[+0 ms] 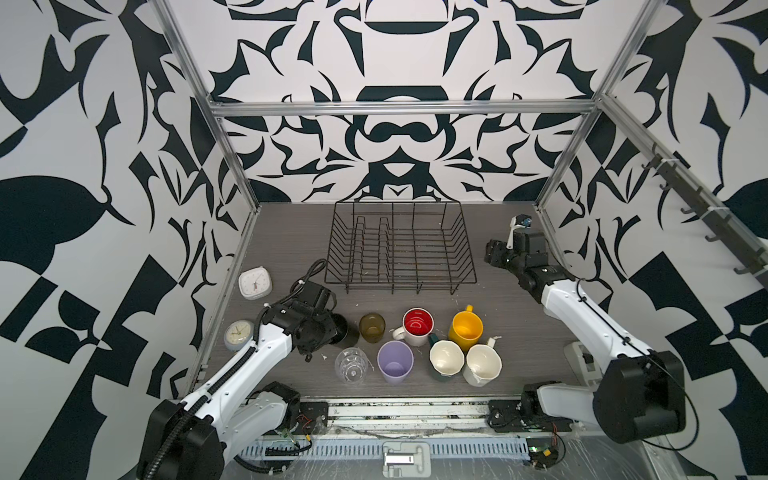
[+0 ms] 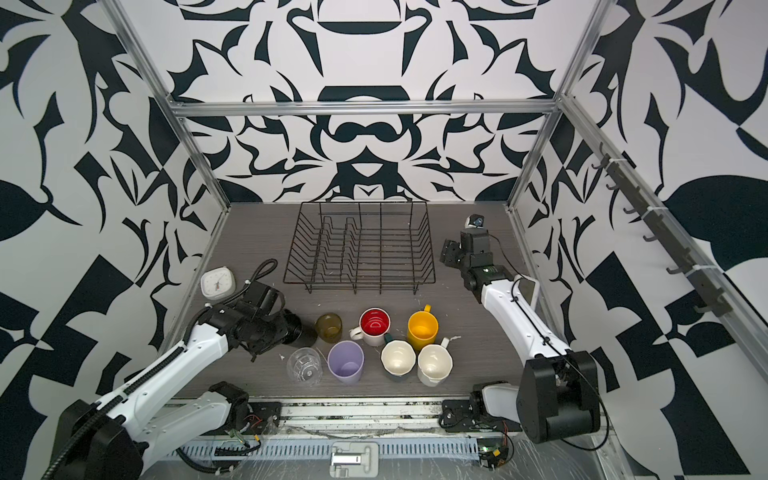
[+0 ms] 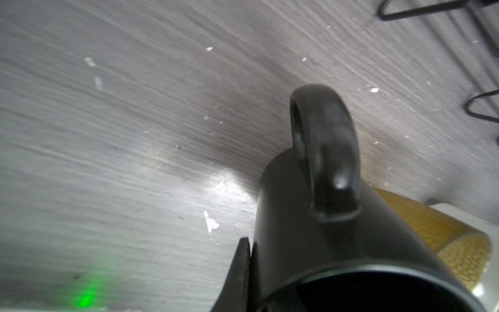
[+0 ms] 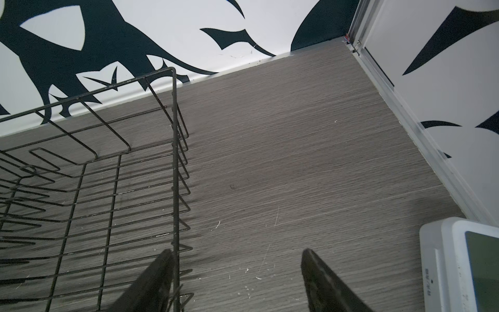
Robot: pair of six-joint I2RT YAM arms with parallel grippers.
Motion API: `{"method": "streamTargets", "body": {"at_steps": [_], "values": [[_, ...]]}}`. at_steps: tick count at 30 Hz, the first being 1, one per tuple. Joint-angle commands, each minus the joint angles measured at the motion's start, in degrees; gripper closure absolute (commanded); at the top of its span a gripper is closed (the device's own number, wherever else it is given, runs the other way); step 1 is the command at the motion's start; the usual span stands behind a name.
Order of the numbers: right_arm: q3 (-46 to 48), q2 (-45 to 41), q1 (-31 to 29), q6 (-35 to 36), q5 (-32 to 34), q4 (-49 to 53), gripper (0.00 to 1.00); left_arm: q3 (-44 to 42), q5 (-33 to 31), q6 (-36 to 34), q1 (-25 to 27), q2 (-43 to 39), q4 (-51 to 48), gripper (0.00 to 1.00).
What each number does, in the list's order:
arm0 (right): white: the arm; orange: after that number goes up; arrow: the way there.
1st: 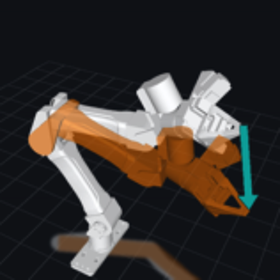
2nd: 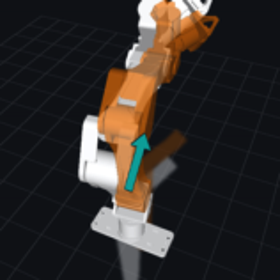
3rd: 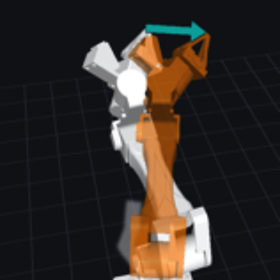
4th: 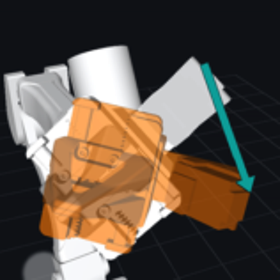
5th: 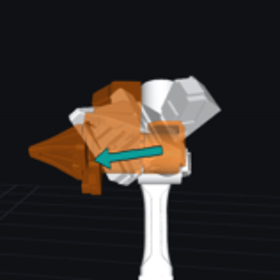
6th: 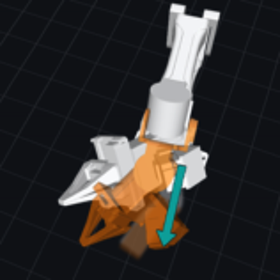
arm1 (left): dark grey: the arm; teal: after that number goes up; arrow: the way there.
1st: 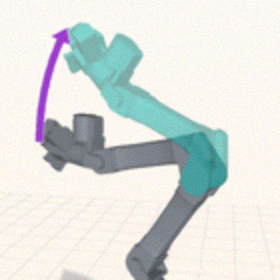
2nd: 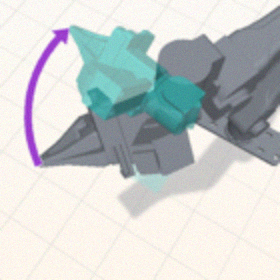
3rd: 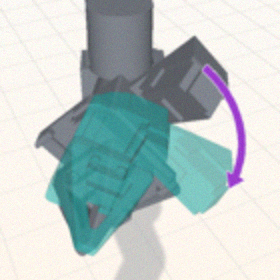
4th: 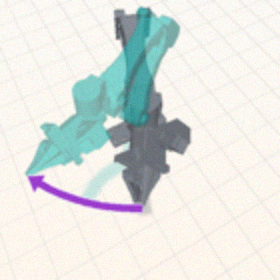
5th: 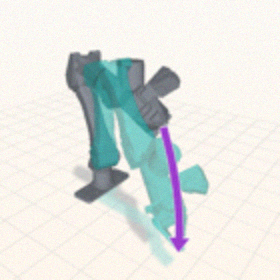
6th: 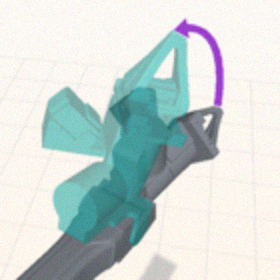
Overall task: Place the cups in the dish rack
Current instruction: 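Lift the black mug with the left gripper while the right gripper moves toward it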
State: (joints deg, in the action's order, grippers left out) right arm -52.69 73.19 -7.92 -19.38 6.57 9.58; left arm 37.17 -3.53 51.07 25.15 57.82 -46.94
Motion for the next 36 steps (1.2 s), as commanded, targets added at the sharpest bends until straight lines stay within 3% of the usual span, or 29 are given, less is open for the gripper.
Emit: {"method": "streamTargets", "body": {"at_steps": [1,7,14,19,28,32,36], "values": [[-1.97,-0.94,-0.11,0.16,-0.46,-1.5,0.23,3.73,-3.32,0.82,0.02,-2.64,-4.47,1.0],[-2.68,-1.72,-0.12,-0.05,-1.16,-0.97,0.23,10.43,-8.67,-0.92,-0.1,-7.53,-8.71,1.0],[-4.56,-3.87,-0.12,-0.75,-6.36,-0.68,0.24,20.6,-8.09,-12.33,-0.55,-12.92,-3.51,1.0],[-6.19,-5.71,-0.16,-1.15,-16.21,-2.17,0.24,21.42,1.61,-20.99,-1.14,-14.72,10.1,1.0],[-9.37,-7.03,-0.21,-5.03,-46.26,-9.3,0.24,13.02,22.03,-29.38,-6.94,-15.61,42.4,1.0],[-8.47,-5.97,-0.4,-11.6,-57.46,-18.02,0.24,11.99,35.22,-22.89,-13.03,-9.83,53.88,1.0],[-7.61,-5.01,-1.85,-15.23,-61.11,-23.89,0.24,11.14,44.22,-13.57,-16.38,-2.76,67.97,1.0]]}}
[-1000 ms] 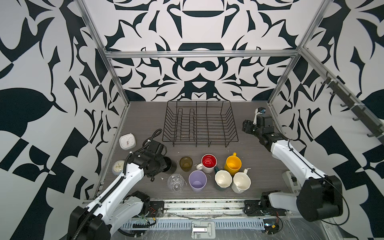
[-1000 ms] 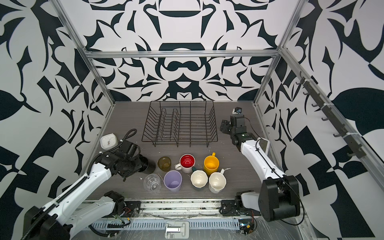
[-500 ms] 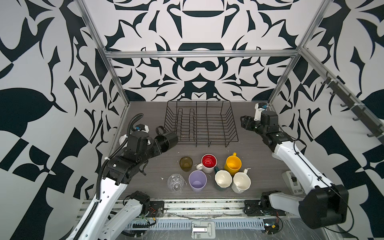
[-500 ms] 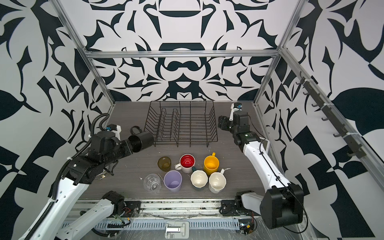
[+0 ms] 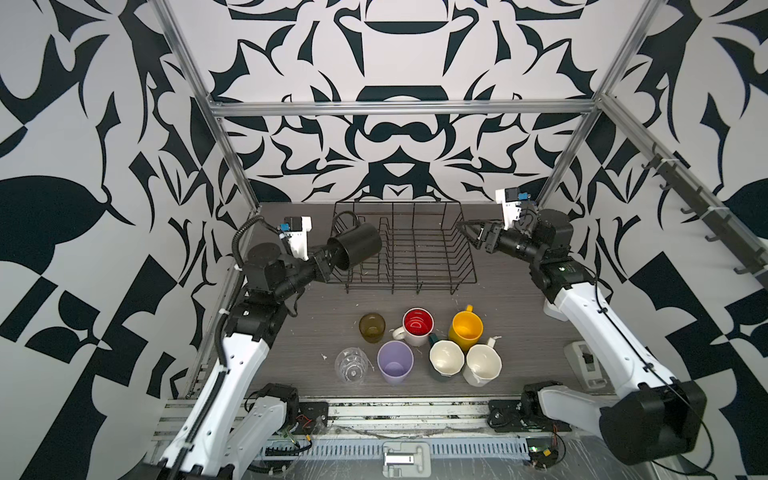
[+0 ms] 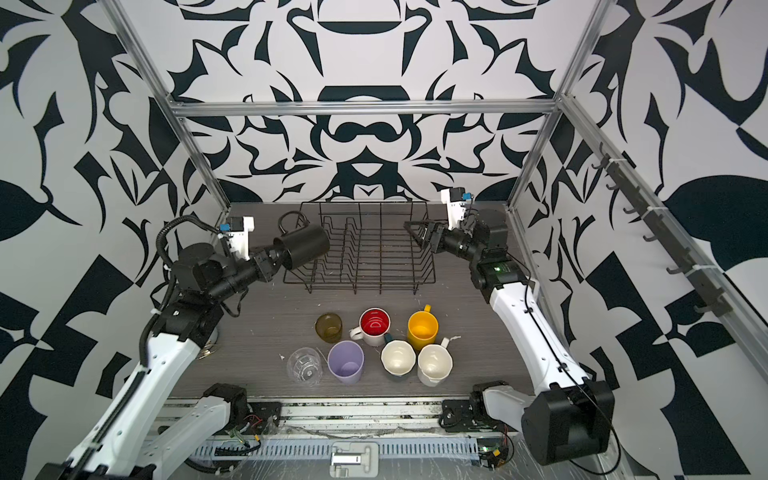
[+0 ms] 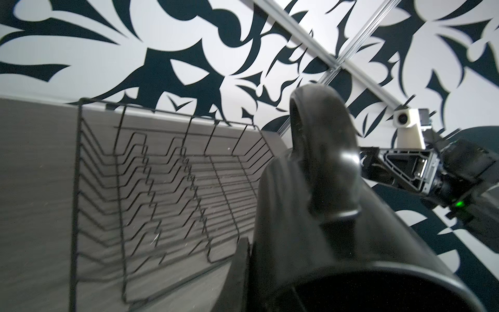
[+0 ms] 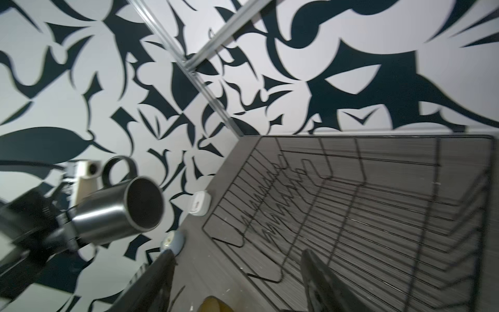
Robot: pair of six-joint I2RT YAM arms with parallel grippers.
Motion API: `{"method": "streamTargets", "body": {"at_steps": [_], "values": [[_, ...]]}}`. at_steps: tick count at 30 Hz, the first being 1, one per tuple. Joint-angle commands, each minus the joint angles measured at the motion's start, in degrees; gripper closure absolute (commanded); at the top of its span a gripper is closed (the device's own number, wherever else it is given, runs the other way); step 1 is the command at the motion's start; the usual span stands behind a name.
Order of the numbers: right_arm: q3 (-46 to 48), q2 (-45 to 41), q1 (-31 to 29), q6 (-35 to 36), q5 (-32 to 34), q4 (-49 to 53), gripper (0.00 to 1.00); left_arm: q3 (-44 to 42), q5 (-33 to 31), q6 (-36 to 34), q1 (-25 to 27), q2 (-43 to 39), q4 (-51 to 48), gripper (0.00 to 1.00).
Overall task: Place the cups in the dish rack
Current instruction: 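Lift the black mug with the left gripper while the right gripper moves toward it, then bring the black mug above the rack and grasp it with the right gripper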
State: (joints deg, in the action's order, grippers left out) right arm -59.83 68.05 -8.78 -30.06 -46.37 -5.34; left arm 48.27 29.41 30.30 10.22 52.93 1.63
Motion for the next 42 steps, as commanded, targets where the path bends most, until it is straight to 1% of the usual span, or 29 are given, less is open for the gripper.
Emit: {"method": "streamTargets", "body": {"at_steps": [1,5,9,13,15,16,30,36,42], "values": [[-0.54,0.61,-1.48,-4.98,-8.18,-9.71,0.24,0.45,12.27,7.68,-1.51,3.46,20.54,1.0],[-1.56,3.63,-3.79,-8.34,-9.89,-14.92,0.23,1.77,17.63,10.65,-1.51,7.99,25.94,1.0],[-3.91,6.68,-6.28,-9.19,-10.9,-17.14,0.22,2.9,23.63,14.94,-1.53,12.24,30.86,1.0],[-7.21,9.9,-8.69,-10.78,-12.28,-18.87,0.17,3.28,25.54,16.17,-1.51,14.25,32.37,1.0],[-8.82,11.3,-9.8,-12.4,-13.35,-20.52,0.11,3.36,26.21,16.26,-1.44,14.81,32.61,1.0],[-9.51,11.94,-10.35,-13.11,-13.65,-21.09,0.01,3.4,26.51,16.28,-1.46,14.94,32.73,1.0],[-15.71,18.03,-16.46,-13.09,-13.65,-19.92,0.0,3.89,30.13,18.58,-1.43,16.97,35.57,1.0],[-18.37,19.71,-19.01,-10.11,-13.62,-16.45,0.0,3.82,30.49,19.13,-1.26,17.3,36.16,1.0],[-19.31,20.73,-21.05,-9.57,-14.27,-16.12,0.0,3.35,30.62,19.47,-1.23,17.12,36.47,1.0]]}}
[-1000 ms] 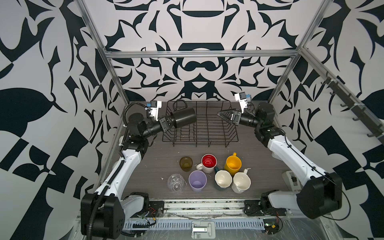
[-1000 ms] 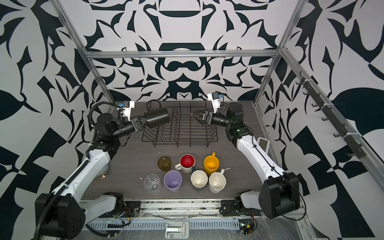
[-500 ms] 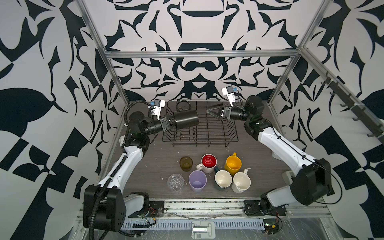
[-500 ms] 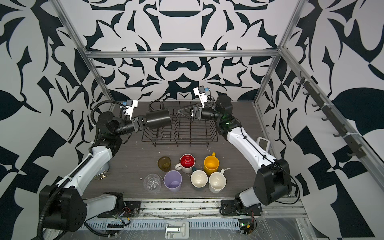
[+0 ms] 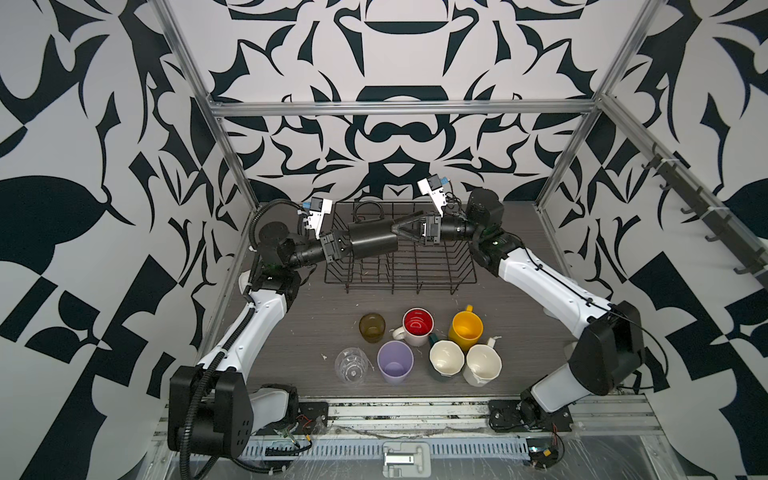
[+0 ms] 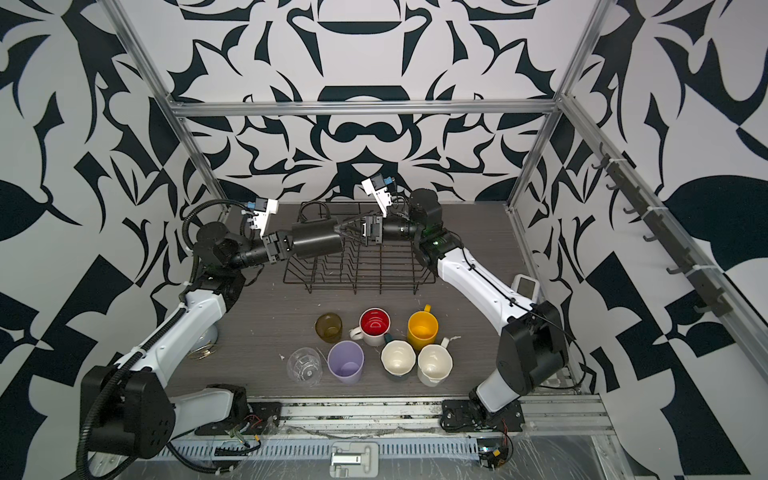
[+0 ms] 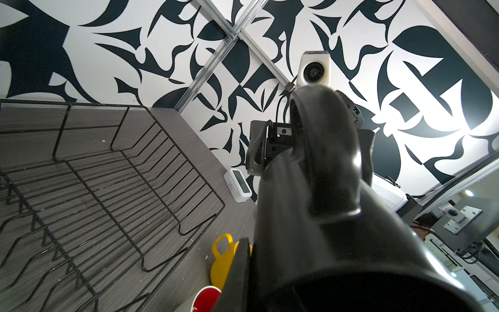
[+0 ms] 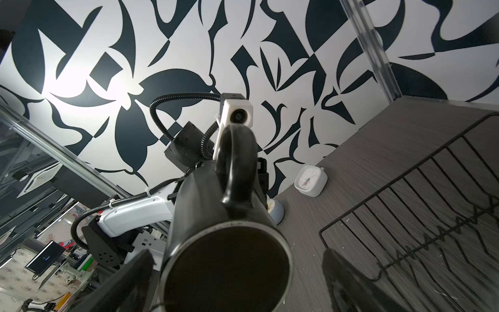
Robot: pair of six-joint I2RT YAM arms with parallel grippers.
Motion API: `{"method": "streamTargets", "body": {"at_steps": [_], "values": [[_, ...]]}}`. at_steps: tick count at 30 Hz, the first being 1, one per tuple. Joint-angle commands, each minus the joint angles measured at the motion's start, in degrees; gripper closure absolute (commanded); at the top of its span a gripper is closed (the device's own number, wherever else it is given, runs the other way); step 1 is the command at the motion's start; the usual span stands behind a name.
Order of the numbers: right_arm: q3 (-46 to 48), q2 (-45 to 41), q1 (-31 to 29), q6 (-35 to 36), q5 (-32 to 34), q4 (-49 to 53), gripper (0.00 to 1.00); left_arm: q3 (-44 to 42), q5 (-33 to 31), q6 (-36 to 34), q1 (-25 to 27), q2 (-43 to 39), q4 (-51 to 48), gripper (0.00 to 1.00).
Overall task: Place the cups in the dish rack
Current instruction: 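Bring the black mug above the rack and grasp it with the right gripper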
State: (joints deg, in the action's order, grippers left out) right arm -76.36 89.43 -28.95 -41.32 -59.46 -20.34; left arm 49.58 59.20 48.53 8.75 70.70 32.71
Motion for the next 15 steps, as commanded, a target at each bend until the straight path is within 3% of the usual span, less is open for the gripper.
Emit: {"method": "streamTargets", "body": {"at_steps": [1,15], "values": [[-2.93,-0.53,-1.09,1.73,-1.27,-1.11,0.0,2.1,0.91,1.22,0.3,-0.73,5.36,1.0],[-5.8,2.54,-3.59,4.59,-0.22,1.6,0.0,2.1,2.08,2.7,1.43,-0.3,5.71,1.0]]}}
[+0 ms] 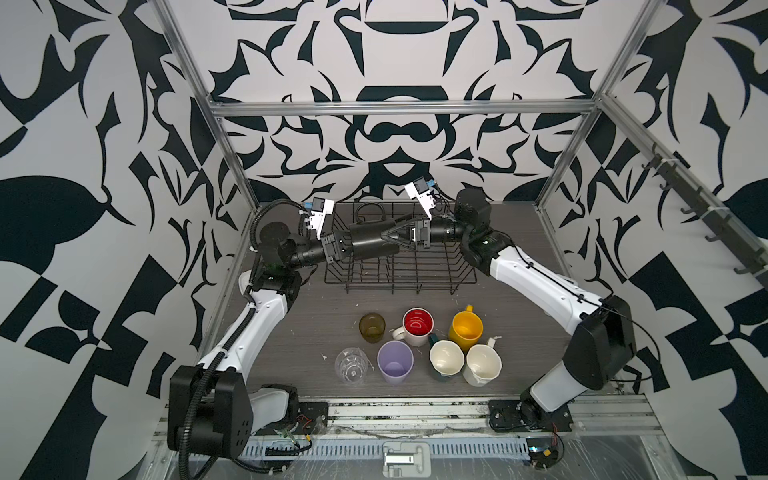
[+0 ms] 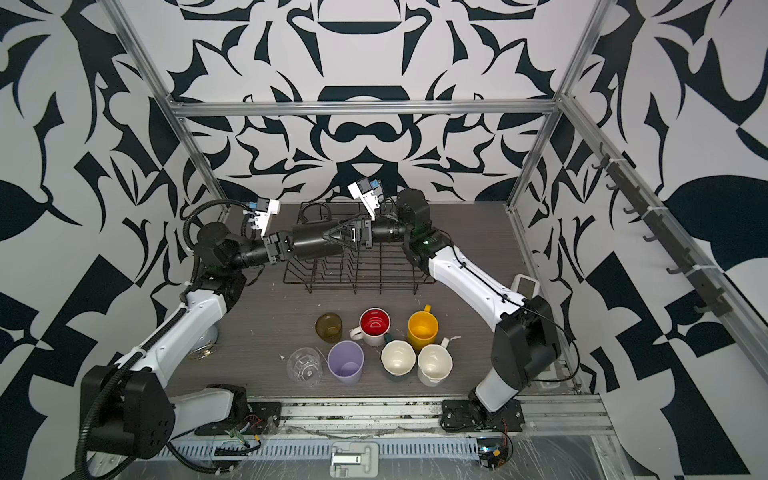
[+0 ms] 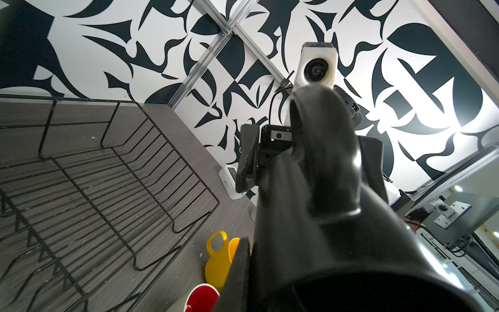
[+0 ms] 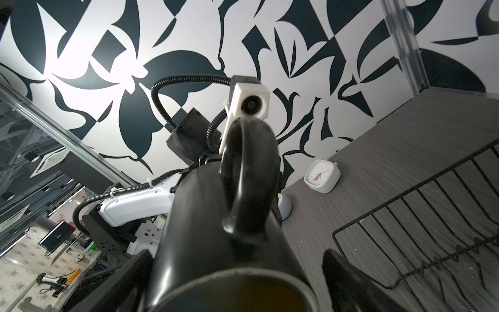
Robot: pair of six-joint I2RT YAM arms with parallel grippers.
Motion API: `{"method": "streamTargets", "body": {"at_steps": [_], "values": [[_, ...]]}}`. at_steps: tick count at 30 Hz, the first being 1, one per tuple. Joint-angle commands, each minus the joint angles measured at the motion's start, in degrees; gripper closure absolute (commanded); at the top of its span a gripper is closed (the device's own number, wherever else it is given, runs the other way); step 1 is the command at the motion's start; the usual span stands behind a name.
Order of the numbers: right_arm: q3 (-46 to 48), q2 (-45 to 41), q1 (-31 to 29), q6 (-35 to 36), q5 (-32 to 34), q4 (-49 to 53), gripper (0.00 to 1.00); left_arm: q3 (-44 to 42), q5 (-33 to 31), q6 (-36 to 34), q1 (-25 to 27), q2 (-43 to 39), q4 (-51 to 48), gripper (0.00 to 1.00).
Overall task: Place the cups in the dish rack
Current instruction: 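Bring the black mug above the rack and grasp it with the right gripper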
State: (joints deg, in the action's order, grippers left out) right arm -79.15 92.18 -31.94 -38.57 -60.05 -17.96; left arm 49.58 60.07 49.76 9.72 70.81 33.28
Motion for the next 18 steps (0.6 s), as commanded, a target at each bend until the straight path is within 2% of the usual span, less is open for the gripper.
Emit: {"method": "streamTargets", "body": {"at_steps": [1,8,18], "values": [[-3.31,0.04,-0.88,1.91,0.33,-0.6,0.0,2.02,1.26,1.77,0.49,-0.28,5.44,1.0],[-5.13,1.25,-2.59,6.04,0.9,4.43,0.0,1.73,1.66,6.47,0.57,0.88,11.53,1.0],[-5.56,1.6,-3.13,6.48,2.56,4.33,0.0,0.87,2.85,10.49,1.0,1.79,16.64,1.0]]}}
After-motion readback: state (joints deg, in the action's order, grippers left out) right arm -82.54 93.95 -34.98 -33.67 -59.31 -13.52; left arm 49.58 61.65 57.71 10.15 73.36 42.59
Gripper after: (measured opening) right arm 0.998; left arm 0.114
